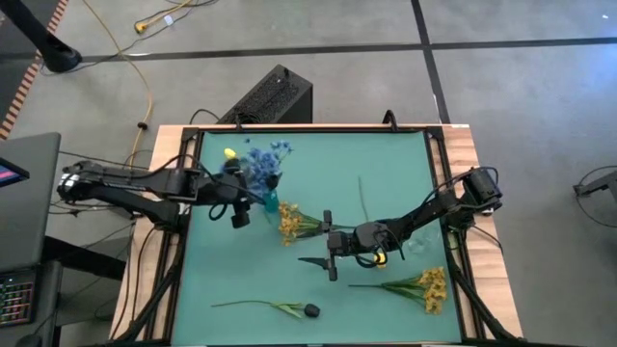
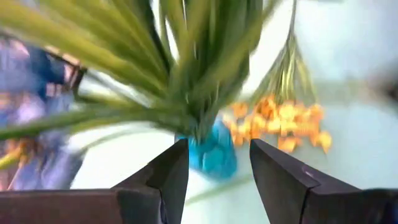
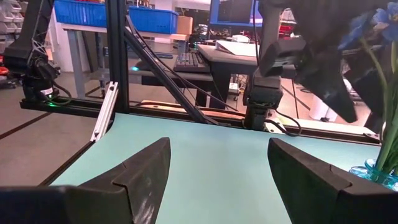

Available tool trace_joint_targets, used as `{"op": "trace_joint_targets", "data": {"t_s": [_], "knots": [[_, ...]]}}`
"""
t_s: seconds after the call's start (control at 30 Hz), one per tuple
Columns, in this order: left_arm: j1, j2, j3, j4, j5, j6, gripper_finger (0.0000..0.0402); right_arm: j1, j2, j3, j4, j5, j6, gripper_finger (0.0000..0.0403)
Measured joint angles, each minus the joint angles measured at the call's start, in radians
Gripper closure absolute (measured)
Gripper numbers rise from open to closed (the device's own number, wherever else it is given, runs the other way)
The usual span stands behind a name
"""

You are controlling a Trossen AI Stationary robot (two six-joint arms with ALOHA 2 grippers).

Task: Sort flowers into vase by color
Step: Put the black flower into the blue vase

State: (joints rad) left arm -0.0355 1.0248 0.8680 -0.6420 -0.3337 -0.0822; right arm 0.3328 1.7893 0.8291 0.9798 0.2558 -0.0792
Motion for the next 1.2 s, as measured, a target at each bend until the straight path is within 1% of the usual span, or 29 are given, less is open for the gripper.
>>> {"op": "trace_joint_targets", "data": {"t_s": [0.2, 0.27, 0.4, 0.5, 0.67, 0.8, 0.87, 0.97, 1.07, 1.2], "knots": [[0.004, 0.000, 0.056, -0.171, -0.012, -0.032, 0.0242, 0.000, 0.000, 0.000, 0.000, 0.000, 0.000, 0.0106], [0.005, 0.000, 0.071, -0.204, 0.023, -0.029, 0.0242, 0.000, 0.000, 0.000, 0.000, 0.000, 0.000, 0.0106], [0.004, 0.000, 0.098, -0.271, 0.147, -0.024, 0.0242, 0.003, 0.000, 0.000, 0.000, -0.001, 0.000, 0.0106], [-0.001, 0.000, 0.126, -0.322, 0.212, -0.061, 0.0242, 0.009, 0.000, 0.000, 0.000, -0.002, -0.001, 0.0106], [-0.038, 0.000, 0.206, -0.457, 0.221, -0.134, 0.0242, 0.021, 0.000, 0.000, -0.008, -0.006, 0.000, 0.0106], [-0.084, 0.000, 0.274, -0.533, 0.234, -0.190, 0.0242, 0.028, 0.000, 0.000, -0.008, -0.006, 0.000, 0.0106], [-0.114, 0.000, 0.291, -0.548, 0.281, -0.244, 0.0242, 0.031, 0.000, 0.000, -0.008, -0.006, 0.000, 0.0106], [-0.184, 0.000, 0.291, -0.545, 0.380, -0.358, 0.0242, 0.040, 0.000, 0.000, -0.007, -0.006, 0.000, 0.0106], [-0.302, 0.009, 0.261, -0.503, 0.408, -0.474, 0.0242, 0.048, 0.000, 0.000, -0.008, -0.006, 0.000, 0.0106], [-0.465, 0.057, 0.240, -0.426, 0.394, -0.587, 0.0242, 0.064, 0.000, 0.001, -0.008, -0.004, 0.000, 0.0106]]}}
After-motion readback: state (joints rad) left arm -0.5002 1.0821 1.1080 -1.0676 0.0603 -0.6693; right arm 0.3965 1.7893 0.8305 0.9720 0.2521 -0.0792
